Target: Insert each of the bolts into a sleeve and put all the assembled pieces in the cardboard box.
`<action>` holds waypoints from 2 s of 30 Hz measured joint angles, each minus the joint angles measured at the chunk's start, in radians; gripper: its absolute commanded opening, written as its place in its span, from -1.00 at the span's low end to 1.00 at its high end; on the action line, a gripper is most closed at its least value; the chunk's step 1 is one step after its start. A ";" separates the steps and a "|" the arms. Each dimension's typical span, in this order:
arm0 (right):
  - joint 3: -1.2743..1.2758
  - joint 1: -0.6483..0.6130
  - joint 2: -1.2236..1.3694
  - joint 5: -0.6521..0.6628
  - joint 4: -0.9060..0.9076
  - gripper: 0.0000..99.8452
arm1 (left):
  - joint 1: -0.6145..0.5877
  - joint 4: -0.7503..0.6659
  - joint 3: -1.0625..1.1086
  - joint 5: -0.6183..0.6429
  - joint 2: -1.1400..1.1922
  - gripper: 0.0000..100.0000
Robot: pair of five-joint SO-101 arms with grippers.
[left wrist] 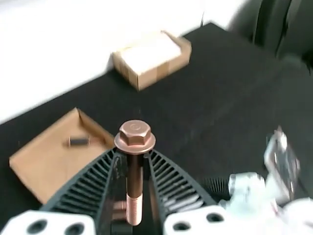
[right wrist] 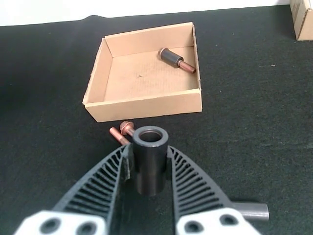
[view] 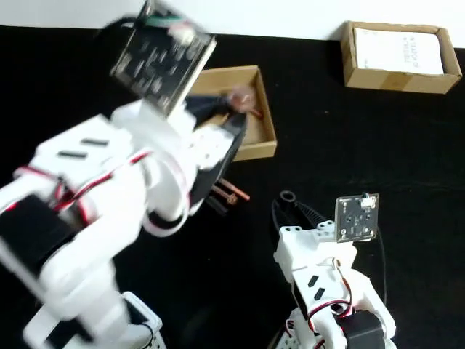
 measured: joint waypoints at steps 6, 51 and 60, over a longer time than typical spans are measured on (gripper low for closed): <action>0.000 0.000 0.000 0.000 0.000 -0.99 | 0.012 -0.146 0.411 0.000 -0.164 -0.98; 0.006 -0.008 0.000 0.000 -0.077 -0.99 | 0.150 -1.094 1.399 0.305 -0.348 -0.98; 0.006 -0.005 -0.003 0.000 -0.078 -0.99 | 0.167 -1.092 1.419 0.313 -0.354 -0.98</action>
